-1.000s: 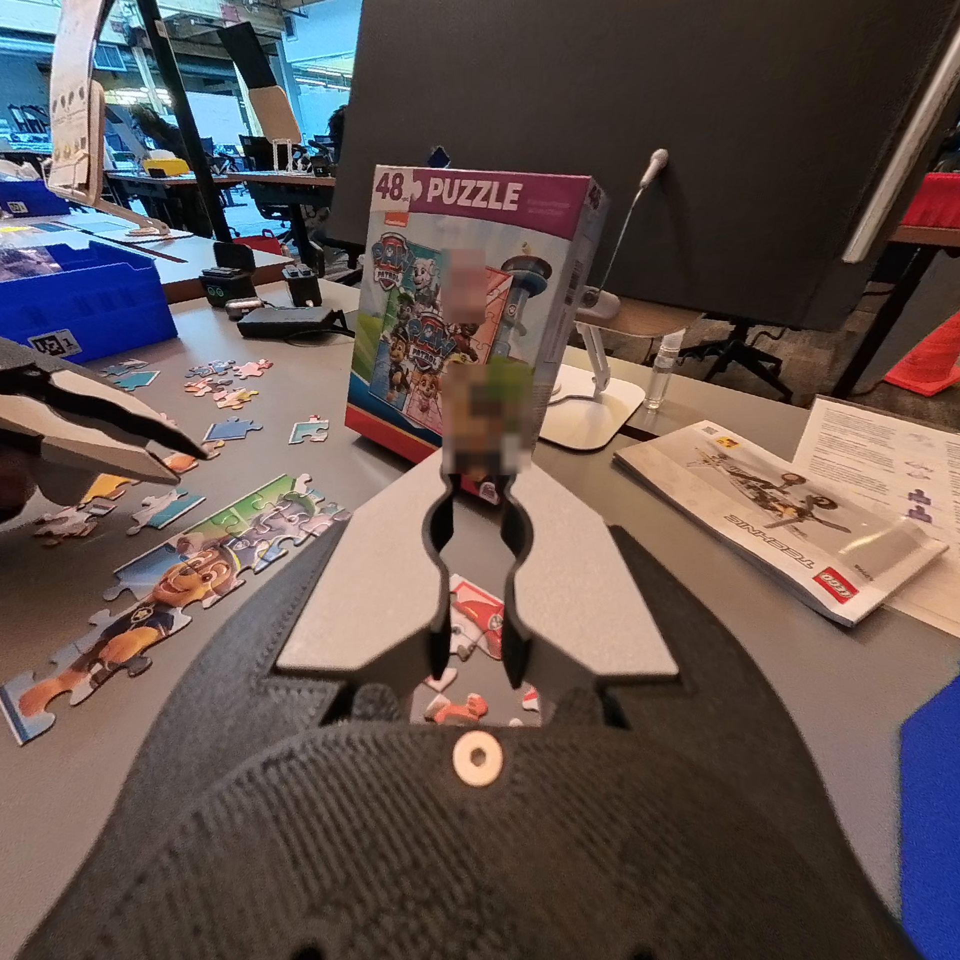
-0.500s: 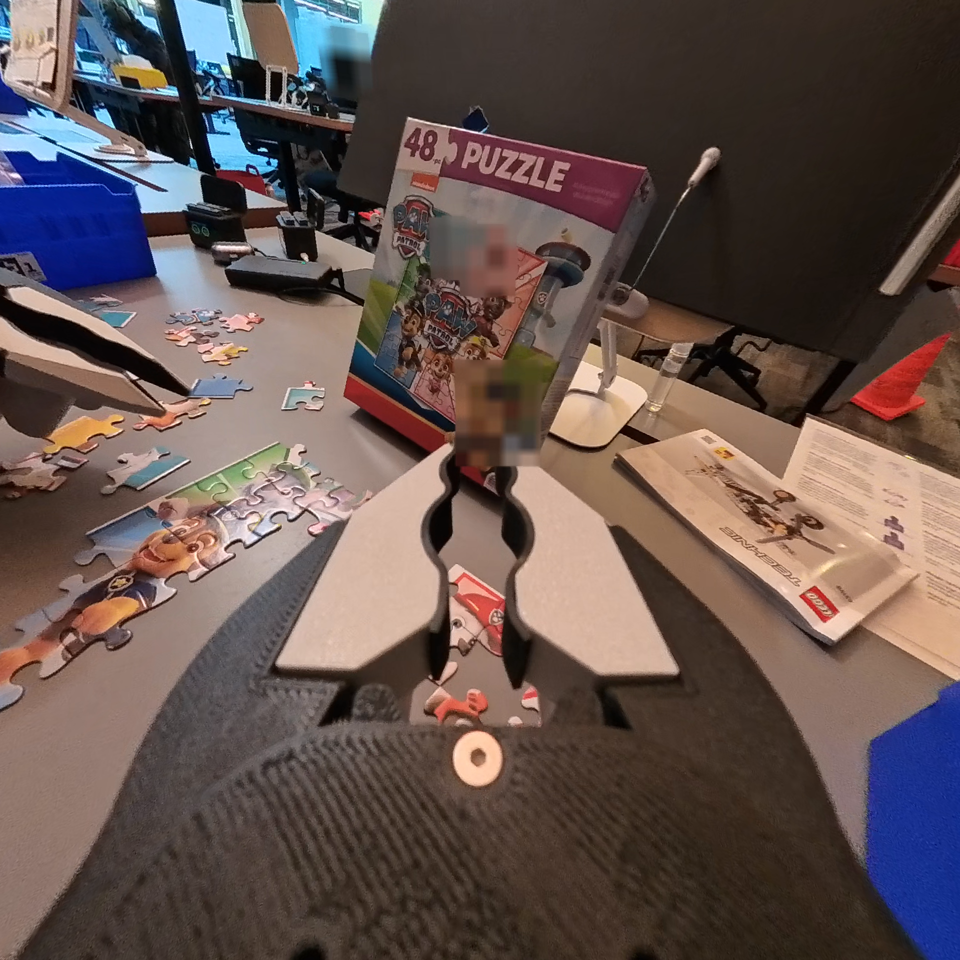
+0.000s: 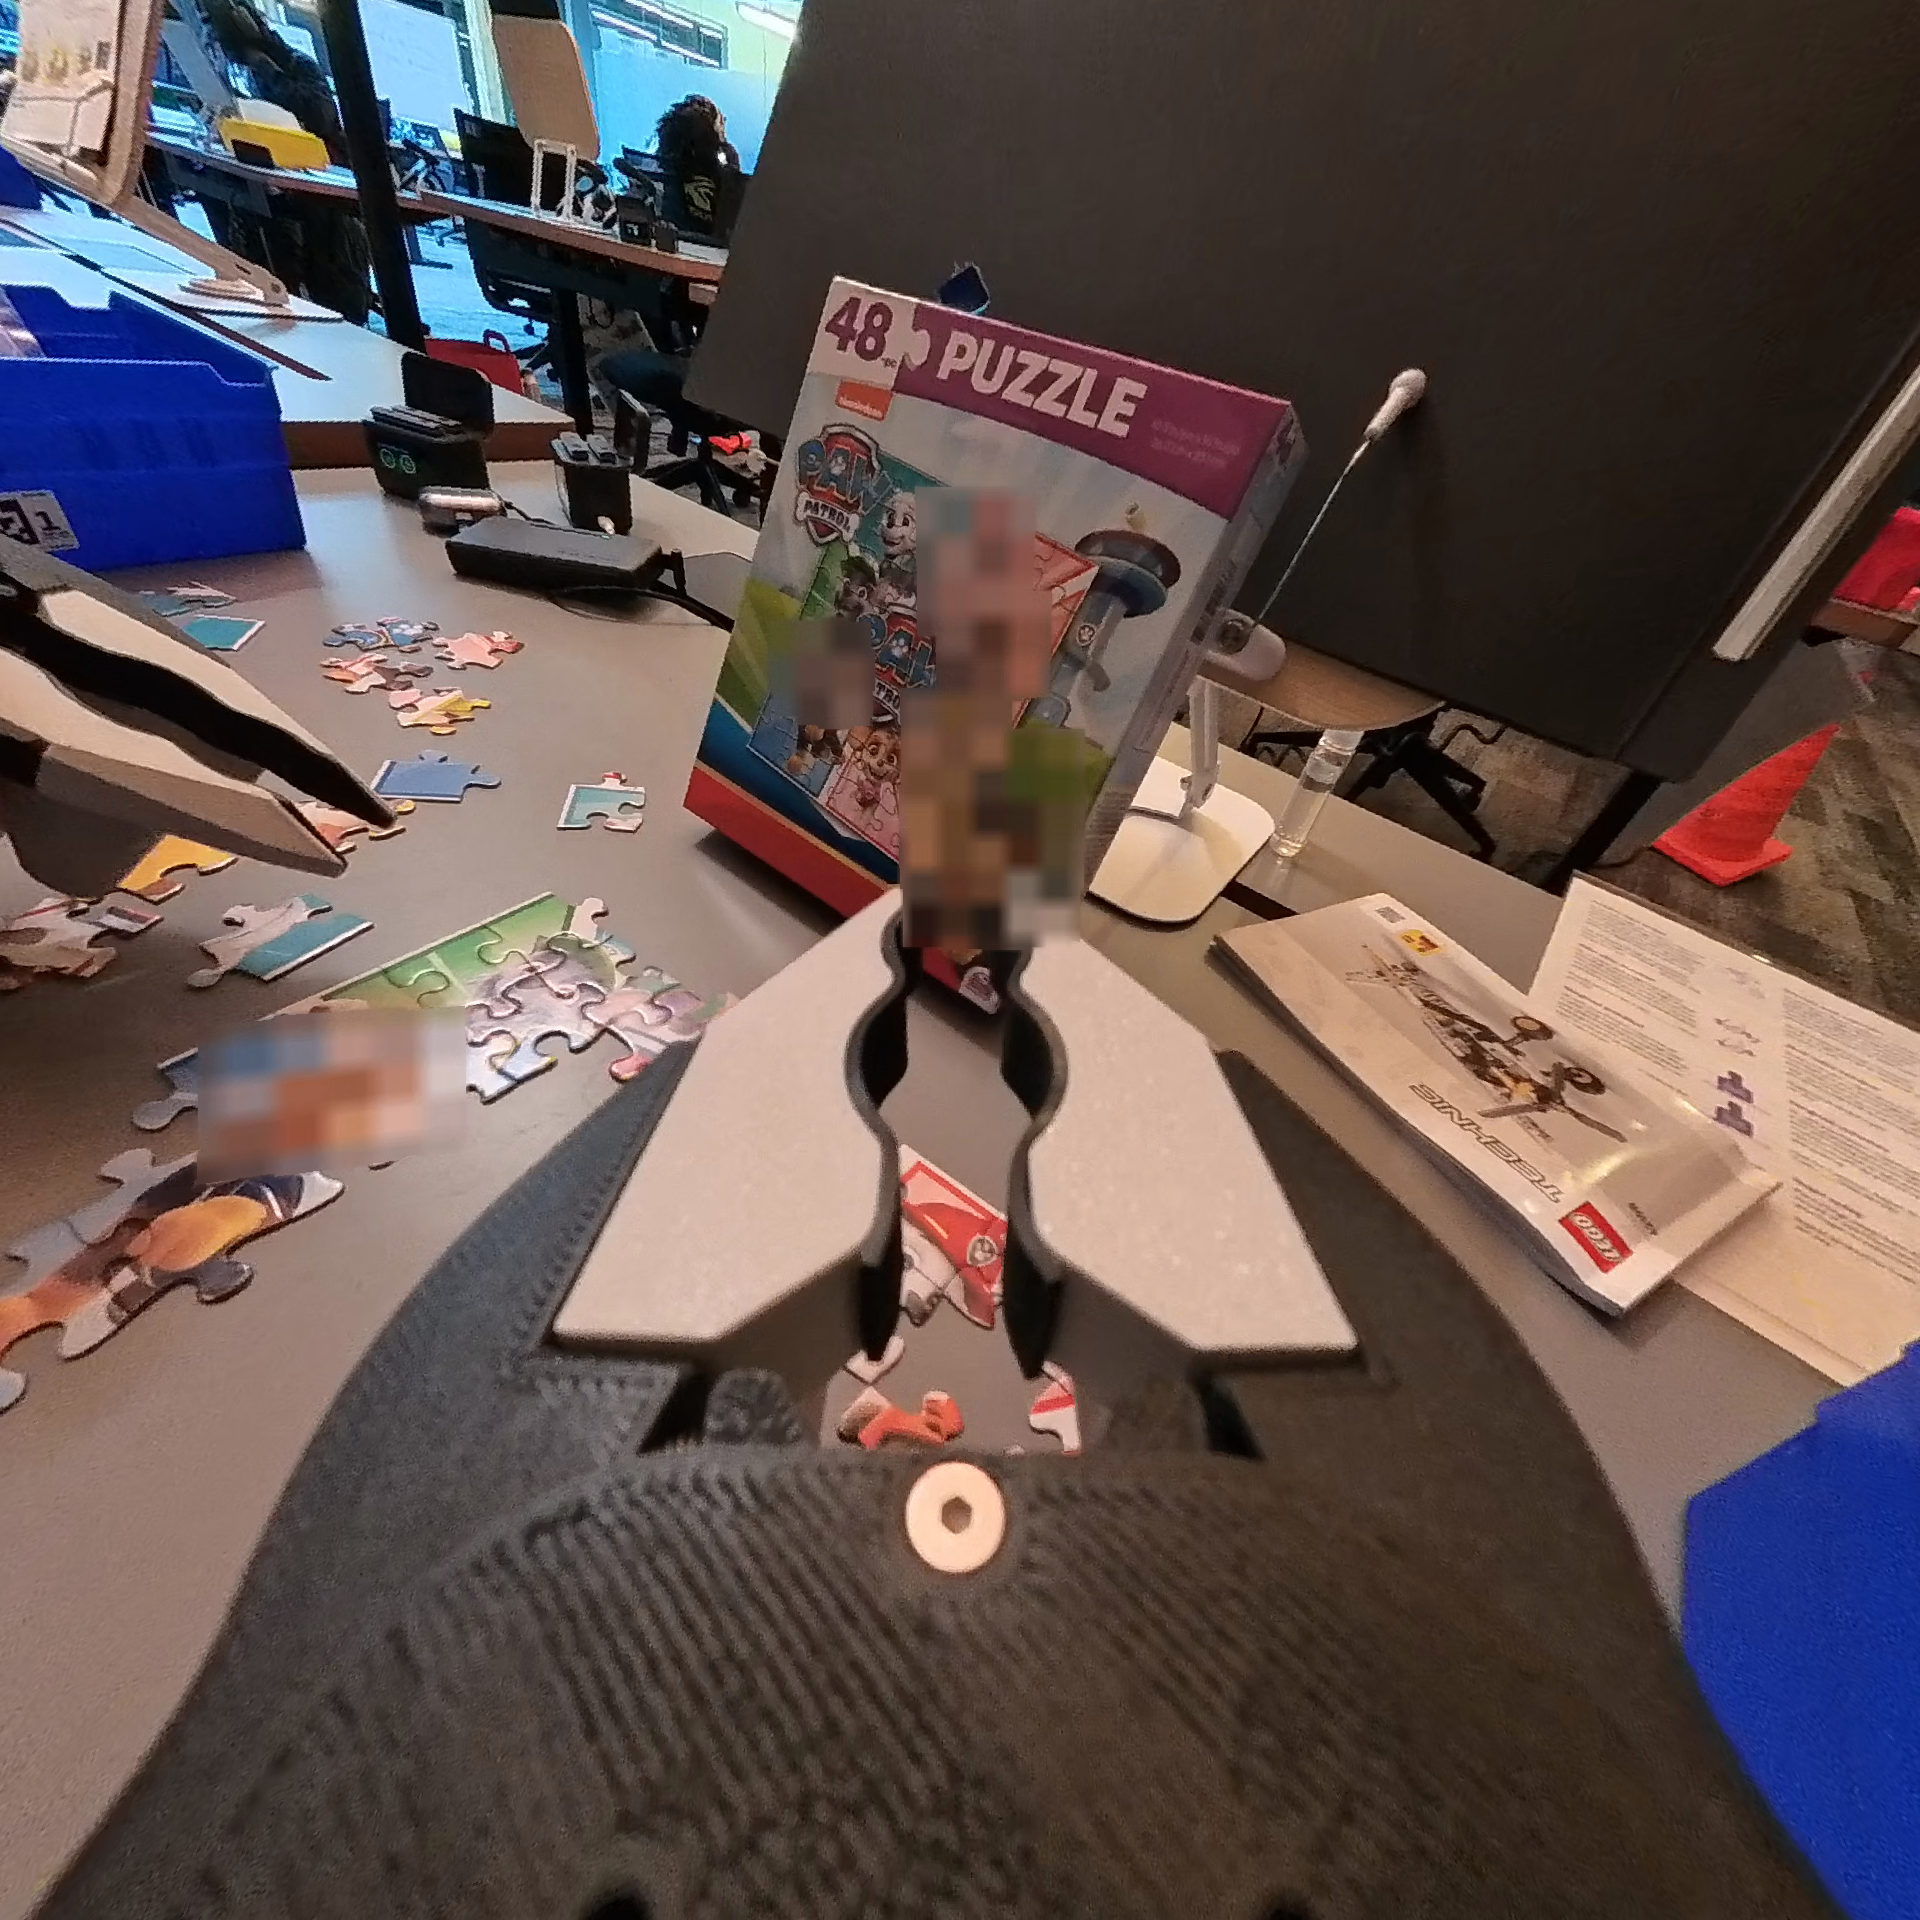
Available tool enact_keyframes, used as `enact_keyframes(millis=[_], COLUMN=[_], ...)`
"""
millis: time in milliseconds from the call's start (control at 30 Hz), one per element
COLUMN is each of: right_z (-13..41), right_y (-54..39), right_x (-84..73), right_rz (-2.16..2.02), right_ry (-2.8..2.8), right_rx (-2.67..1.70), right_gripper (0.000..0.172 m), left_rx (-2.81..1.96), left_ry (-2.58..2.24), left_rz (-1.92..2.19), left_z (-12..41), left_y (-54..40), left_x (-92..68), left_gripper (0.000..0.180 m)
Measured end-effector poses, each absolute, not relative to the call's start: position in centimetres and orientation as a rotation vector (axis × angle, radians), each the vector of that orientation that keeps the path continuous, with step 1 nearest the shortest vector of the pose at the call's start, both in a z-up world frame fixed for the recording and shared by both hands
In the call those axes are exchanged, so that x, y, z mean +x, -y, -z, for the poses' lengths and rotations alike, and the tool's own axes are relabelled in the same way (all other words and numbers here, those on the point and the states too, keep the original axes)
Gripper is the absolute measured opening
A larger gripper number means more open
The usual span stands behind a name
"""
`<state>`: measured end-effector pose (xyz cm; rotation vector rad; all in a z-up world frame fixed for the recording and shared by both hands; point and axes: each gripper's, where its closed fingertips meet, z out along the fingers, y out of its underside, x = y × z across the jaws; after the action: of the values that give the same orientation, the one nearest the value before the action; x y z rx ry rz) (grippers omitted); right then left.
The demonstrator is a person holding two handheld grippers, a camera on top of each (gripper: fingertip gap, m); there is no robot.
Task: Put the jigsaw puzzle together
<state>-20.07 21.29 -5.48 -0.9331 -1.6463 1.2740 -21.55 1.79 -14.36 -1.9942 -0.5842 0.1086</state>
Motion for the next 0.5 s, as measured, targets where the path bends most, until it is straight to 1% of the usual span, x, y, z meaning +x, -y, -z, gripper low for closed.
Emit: enact_keyframes(millis=[500], right_z=[5.72], right_y=[-20.91], right_x=[-20.15], right_rz=[-1.285], right_ry=[1.657], right_rx=[-0.933], right_gripper=[0.009], left_rx=[-2.019], left_ry=[0.592], left_rz=[-0.109], left_z=[15.0], left_y=[-1.71], left_x=[-21.59], left_gripper=[0.027])
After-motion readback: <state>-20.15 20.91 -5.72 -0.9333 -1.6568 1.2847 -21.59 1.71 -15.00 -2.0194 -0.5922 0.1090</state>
